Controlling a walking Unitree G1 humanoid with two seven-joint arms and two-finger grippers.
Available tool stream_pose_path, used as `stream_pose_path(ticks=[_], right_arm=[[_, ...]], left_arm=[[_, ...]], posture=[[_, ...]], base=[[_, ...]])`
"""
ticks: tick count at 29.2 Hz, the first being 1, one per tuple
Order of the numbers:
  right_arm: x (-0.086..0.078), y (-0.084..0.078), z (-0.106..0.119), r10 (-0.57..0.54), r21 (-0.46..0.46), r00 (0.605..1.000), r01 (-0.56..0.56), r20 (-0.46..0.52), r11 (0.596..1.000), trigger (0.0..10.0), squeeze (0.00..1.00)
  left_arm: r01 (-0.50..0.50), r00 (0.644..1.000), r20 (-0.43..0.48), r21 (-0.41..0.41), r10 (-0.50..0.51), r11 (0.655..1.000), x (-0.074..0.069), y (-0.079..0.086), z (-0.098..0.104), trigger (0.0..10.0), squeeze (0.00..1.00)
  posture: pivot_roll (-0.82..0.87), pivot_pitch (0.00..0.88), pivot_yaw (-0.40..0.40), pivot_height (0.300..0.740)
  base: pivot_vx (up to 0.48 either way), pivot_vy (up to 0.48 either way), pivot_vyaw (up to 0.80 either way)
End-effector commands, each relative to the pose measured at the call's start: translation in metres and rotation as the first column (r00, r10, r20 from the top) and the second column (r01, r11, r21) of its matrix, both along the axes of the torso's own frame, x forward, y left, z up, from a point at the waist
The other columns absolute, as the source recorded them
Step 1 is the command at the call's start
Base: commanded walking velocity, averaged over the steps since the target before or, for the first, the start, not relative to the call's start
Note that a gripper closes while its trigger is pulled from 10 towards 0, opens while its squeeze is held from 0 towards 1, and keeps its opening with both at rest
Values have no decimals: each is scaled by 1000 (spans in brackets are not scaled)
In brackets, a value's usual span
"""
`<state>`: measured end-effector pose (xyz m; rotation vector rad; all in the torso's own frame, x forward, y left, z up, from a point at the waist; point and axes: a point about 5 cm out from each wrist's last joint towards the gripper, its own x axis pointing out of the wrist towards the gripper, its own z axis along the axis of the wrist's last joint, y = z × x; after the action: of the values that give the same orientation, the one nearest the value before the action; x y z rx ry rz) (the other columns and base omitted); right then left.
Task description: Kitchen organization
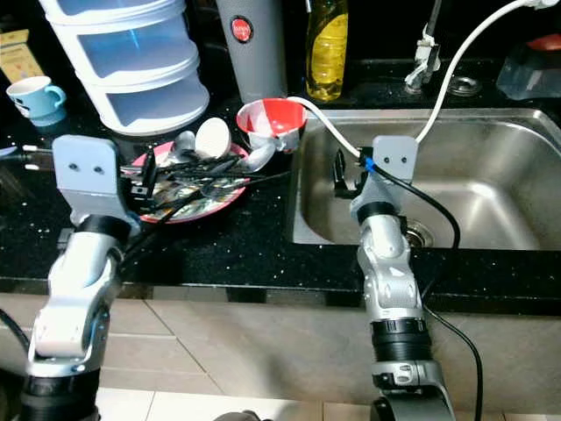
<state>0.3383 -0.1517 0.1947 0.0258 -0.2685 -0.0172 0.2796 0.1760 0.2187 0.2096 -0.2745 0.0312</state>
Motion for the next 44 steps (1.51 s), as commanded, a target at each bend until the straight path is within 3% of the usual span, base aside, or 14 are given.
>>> stream_pose_path(ticks=[1, 6, 9, 12, 14, 20, 24, 29, 30, 32, 35, 36, 39, 44], right_arm=[[-1, 1, -8, -1, 8, 1000, 1, -31, 1000, 10000, 0], [-2, -8, 27, -48, -140, 992, 65, 120, 988, 10000, 0], [-1, -17, 57, -61, -198, 979, 99, 192, 975, 10000, 0], [-2, -23, 78, -53, -185, 972, 97, 230, 978, 10000, 0], [-4, -24, 99, -18, -168, 966, 62, 257, 984, 10000, 0], [-5, -25, 110, 4, -193, 963, 50, 270, 980, 10000, 0], [-8, -32, 120, -10, -114, 956, 46, 293, 992, 10000, 0], [-6, -31, 115, -2, -98, 964, 29, 266, 995, 10000, 0], [-6, -29, 114, 1, -100, 964, 26, 264, 995, 10000, 0], [-6, -28, 114, 4, -98, 965, 23, 263, 995, 10000, 0], [-6, -27, 113, 8, -92, 966, 16, 260, 996, 10000, 0], [-6, -26, 112, 11, -91, 966, 13, 259, 996, 10000, 0], [-5, -24, 111, 18, -92, 967, 5, 254, 996, 10000, 0], [-5, -21, 110, 28, -88, 968, -6, 250, 996, 10000, 0]], left_arm=[[-3, 1000, -17, 11, 3, 1000, 1, 2, -2, 10000, 0], [115, 993, 36, -133, -111, 984, -2, -3, 21, 10000, 0], [130, 991, 31, -145, -127, 981, 1, 0, 33, 10000, 0], [92, 996, -6, -108, -93, 990, 5, 4, 37, 10000, 0], [37, 995, -92, -1, -37, 999, 11, 5, 34, 10000, 0], [46, 985, -165, 15, -43, 999, 10, 1, 25, 10000, 0], [108, 963, -245, -39, -115, 993, 4, -12, 11, 10000, 0], [38, 961, -270, -92, -61, 995, 5, -5, 5, 10000, 0], [40, 958, -280, -108, -69, 993, 5, -5, 3, 10000, 431], [29, 956, -288, -116, -62, 993, 5, -4, 0, 10000, 506], [-8, 958, -285, -138, -32, 990, 7, 0, -1, 10000, 384], [-40, 965, -261, -165, -5, 986, 9, 5, 2, 10000, 0], [-115, 966, -254, -298, 38, 948, 17, 20, 4, 10000, 0], [-130, 958, -285, -389, 15, 912, 26, 23, -1, 10000, 0]], posture=[[157, 0, 84, 740], [158, 0, 87, 740], [149, 0, 90, 740], [149, 0, 90, 740], [145, 0, 87, 740], [145, 0, 85, 740], [142, 0, 83, 740], [147, 0, 78, 740], [145, 0, 80, 740], [145, 0, 80, 740], [138, 0, 83, 740], [138, 0, 83, 740], [136, 0, 79, 740], [128, 0, 79, 740]], base=[[0, 0, 0], [0, 0, 0], [0, 0, 0], [0, 0, 0], [0, 0, 0], [0, 0, 0], [0, 0, 0], [0, 0, 0], [0, 0, 0], [0, 0, 0], [0, 0, 0], [0, 0, 0], [0, 0, 0], [0, 0, 0]])
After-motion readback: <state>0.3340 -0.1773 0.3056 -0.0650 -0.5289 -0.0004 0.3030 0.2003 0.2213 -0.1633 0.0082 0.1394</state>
